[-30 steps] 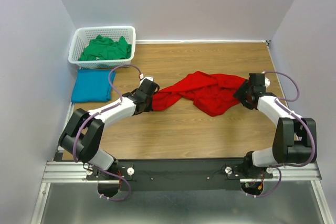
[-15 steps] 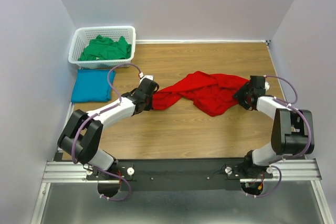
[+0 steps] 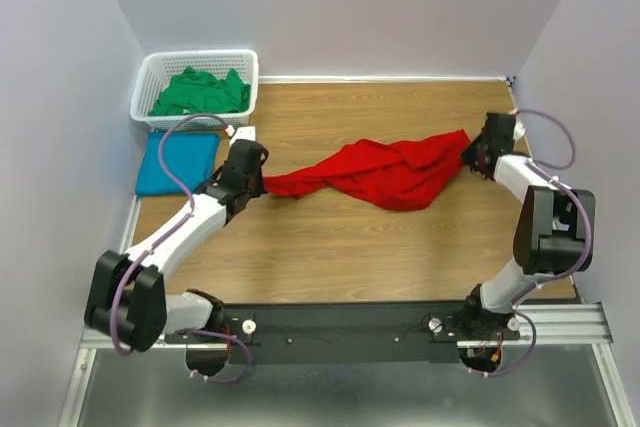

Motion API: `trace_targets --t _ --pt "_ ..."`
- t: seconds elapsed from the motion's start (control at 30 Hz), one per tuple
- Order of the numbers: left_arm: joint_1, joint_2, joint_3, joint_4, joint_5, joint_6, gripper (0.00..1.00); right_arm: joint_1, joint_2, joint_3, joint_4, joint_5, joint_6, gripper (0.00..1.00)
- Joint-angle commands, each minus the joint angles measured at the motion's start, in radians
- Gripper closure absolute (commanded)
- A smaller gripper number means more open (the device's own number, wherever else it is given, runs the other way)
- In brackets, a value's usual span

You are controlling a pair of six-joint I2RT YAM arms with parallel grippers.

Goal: Fold and stack the t-shirts
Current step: Flatten the tshirt out

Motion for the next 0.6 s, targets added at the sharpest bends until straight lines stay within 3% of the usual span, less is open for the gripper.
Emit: trace_targets --t 0.0,0.13,0.17,0.2,0.3,0.4,0.57 --pt "0.04 -0.102 -0.024 0.033 -0.063 0.055 1.0 -0.033 0.016 0.264 -0.057 0.185 -0.105 0.99" --pt "0.046 -0.145 -0.044 0.082 -0.057 0.067 1.0 -0.052 0.073 0.453 -0.098 0.23 -0.169 0.95" --pt "0.048 -0.149 -0.049 0.09 -0.055 0.069 1.0 -0.052 0.096 0.509 -0.117 0.232 -0.186 0.89" --pt "0.049 -0.15 -0.053 0.099 -0.047 0.07 1.0 -0.053 0.163 0.615 -0.194 0.23 -0.208 0.72" --pt "0.052 -0.141 -0.047 0.101 -0.043 0.076 1.0 -0.05 0.234 0.745 -0.316 0.165 -0.211 0.56" --pt "0.054 -0.136 -0.047 0.107 -0.029 0.083 1.0 -0.05 0.193 0.661 -0.327 0.027 -0.191 0.45" --pt "0.054 -0.129 -0.053 0.135 0.045 0.075 1.0 -0.041 0.067 0.376 -0.261 -0.203 -0.133 0.43"
